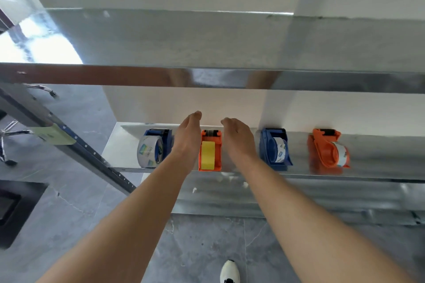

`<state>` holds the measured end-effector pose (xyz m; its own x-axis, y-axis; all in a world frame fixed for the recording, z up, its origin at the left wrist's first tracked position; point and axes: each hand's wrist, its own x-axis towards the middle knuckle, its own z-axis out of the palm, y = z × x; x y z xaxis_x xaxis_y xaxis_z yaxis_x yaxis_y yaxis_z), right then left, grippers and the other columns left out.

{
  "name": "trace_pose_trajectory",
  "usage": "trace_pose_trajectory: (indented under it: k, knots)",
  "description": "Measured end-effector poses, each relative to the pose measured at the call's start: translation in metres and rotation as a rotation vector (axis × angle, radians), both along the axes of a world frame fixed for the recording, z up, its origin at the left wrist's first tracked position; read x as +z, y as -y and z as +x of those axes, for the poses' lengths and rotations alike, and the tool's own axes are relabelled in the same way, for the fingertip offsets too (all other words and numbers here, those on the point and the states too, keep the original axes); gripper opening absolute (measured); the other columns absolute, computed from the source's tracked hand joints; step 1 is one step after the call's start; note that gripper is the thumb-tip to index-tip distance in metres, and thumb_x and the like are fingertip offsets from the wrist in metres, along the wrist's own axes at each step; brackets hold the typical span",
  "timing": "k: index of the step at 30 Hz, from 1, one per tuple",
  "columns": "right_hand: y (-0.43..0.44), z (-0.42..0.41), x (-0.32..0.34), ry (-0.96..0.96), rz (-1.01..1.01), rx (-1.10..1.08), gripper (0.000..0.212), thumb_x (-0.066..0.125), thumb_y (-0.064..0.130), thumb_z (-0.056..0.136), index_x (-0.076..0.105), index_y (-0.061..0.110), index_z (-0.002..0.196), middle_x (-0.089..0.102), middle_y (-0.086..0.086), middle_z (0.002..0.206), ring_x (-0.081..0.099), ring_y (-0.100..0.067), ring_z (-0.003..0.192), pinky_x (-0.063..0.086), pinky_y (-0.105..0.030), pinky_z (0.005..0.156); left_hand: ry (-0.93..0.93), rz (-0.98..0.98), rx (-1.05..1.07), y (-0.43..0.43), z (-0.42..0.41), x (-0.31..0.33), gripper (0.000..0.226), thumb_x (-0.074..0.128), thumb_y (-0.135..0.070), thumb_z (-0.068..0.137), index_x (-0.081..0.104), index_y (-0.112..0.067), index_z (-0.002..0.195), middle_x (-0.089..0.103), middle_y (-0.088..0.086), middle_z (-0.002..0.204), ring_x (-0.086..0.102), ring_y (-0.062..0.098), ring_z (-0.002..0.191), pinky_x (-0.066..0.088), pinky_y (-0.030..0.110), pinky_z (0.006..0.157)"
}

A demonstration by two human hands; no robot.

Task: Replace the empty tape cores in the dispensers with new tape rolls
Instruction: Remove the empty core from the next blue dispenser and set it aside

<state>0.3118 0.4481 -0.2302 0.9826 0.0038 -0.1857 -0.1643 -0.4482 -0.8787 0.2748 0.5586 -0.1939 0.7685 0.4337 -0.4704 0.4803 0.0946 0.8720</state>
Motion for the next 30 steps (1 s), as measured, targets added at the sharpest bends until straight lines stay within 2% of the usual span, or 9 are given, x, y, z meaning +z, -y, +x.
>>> trace_pose_trajectory:
  k: [4, 7, 12, 16, 19, 21, 24, 28, 30]
  knots:
    - [0.0, -0.019, 0.021, 0.015, 0.028, -0.064, 0.044, 0.036, 0.034, 0.11, 0.07, 0.007, 0.117, 0.063, 0.0, 0.104, 0.056, -0.015, 0.097, 0.038, -0.031, 0.087, 0.059, -0.025, -0.103, 0.001, -0.011, 0.01, 0.052, 0.04, -0.046, 0.11, 0.046, -0.028, 0.158, 0.043, -0.001, 0.166, 0.038, 0.022, 0.152, 0.027, 0.039, 0.117]
    - [0.002, -0.037, 0.035, 0.035, 0.053, -0.081, 0.046, 0.036, 0.033, 0.11, 0.067, 0.002, 0.12, 0.069, -0.009, 0.112, 0.06, -0.021, 0.099, 0.04, -0.033, 0.086, 0.09, -0.036, -0.15, 0.002, -0.02, 0.013, 0.05, 0.039, -0.044, 0.11, 0.047, -0.03, 0.158, 0.043, 0.0, 0.166, 0.038, 0.022, 0.153, 0.025, 0.043, 0.124]
    - [0.01, -0.06, 0.05, 0.029, 0.092, -0.115, 0.04, 0.037, 0.034, 0.11, 0.068, 0.011, 0.117, 0.057, 0.017, 0.091, 0.054, -0.013, 0.097, 0.039, -0.032, 0.089, 0.106, -0.094, -0.193, 0.011, -0.034, 0.021, 0.05, 0.042, -0.045, 0.109, 0.048, -0.028, 0.156, 0.048, -0.001, 0.161, 0.046, 0.021, 0.146, 0.031, 0.044, 0.126]
    - [0.022, -0.07, 0.055, 0.051, 0.085, -0.162, 0.044, 0.038, 0.032, 0.11, 0.068, 0.0, 0.119, 0.069, -0.012, 0.117, 0.054, -0.019, 0.094, 0.042, -0.036, 0.089, 0.099, -0.099, -0.227, 0.021, -0.042, 0.026, 0.049, 0.042, -0.049, 0.108, 0.049, -0.03, 0.153, 0.051, -0.003, 0.157, 0.05, 0.02, 0.141, 0.035, 0.043, 0.121]
    - [0.033, -0.075, 0.057, 0.043, 0.109, -0.167, 0.045, 0.039, 0.033, 0.11, 0.066, -0.001, 0.122, 0.067, -0.015, 0.126, 0.059, -0.023, 0.101, 0.044, -0.039, 0.095, 0.082, -0.097, -0.252, 0.03, -0.047, 0.026, 0.052, 0.042, -0.053, 0.107, 0.05, -0.03, 0.153, 0.053, -0.004, 0.156, 0.05, 0.019, 0.14, 0.035, 0.04, 0.117]
    - [0.042, -0.076, 0.055, 0.037, 0.136, -0.18, 0.045, 0.04, 0.034, 0.109, 0.066, -0.001, 0.123, 0.067, -0.014, 0.127, 0.059, -0.018, 0.097, 0.045, -0.039, 0.097, 0.07, -0.094, -0.257, 0.038, -0.047, 0.024, 0.055, 0.043, -0.056, 0.104, 0.052, -0.031, 0.152, 0.054, -0.004, 0.155, 0.051, 0.019, 0.139, 0.034, 0.037, 0.116]
    - [0.061, -0.074, 0.054, 0.035, 0.141, -0.19, 0.046, 0.041, 0.035, 0.108, 0.066, -0.001, 0.121, 0.069, -0.013, 0.123, 0.061, -0.021, 0.103, 0.046, -0.038, 0.096, 0.054, -0.097, -0.256, 0.055, -0.045, 0.021, 0.061, 0.046, -0.062, 0.096, 0.056, -0.034, 0.149, 0.057, -0.005, 0.152, 0.054, 0.021, 0.139, 0.035, 0.046, 0.124]
    - [0.095, -0.065, 0.05, 0.022, 0.13, -0.187, 0.046, 0.041, 0.037, 0.107, 0.069, 0.0, 0.112, 0.071, -0.013, 0.106, 0.065, -0.025, 0.101, 0.051, -0.036, 0.085, 0.054, -0.136, -0.224, 0.087, -0.037, 0.019, 0.053, 0.049, -0.053, 0.103, 0.054, -0.032, 0.151, 0.053, -0.008, 0.155, 0.049, 0.019, 0.143, 0.033, 0.045, 0.125]
    - [0.112, -0.058, 0.048, 0.001, 0.145, -0.18, 0.047, 0.042, 0.038, 0.107, 0.07, 0.001, 0.109, 0.071, -0.012, 0.102, 0.066, -0.026, 0.101, 0.053, -0.04, 0.092, 0.038, -0.136, -0.204, 0.104, -0.032, 0.016, 0.055, 0.049, -0.054, 0.102, 0.053, -0.032, 0.153, 0.051, -0.006, 0.159, 0.046, 0.021, 0.146, 0.031, 0.044, 0.126]
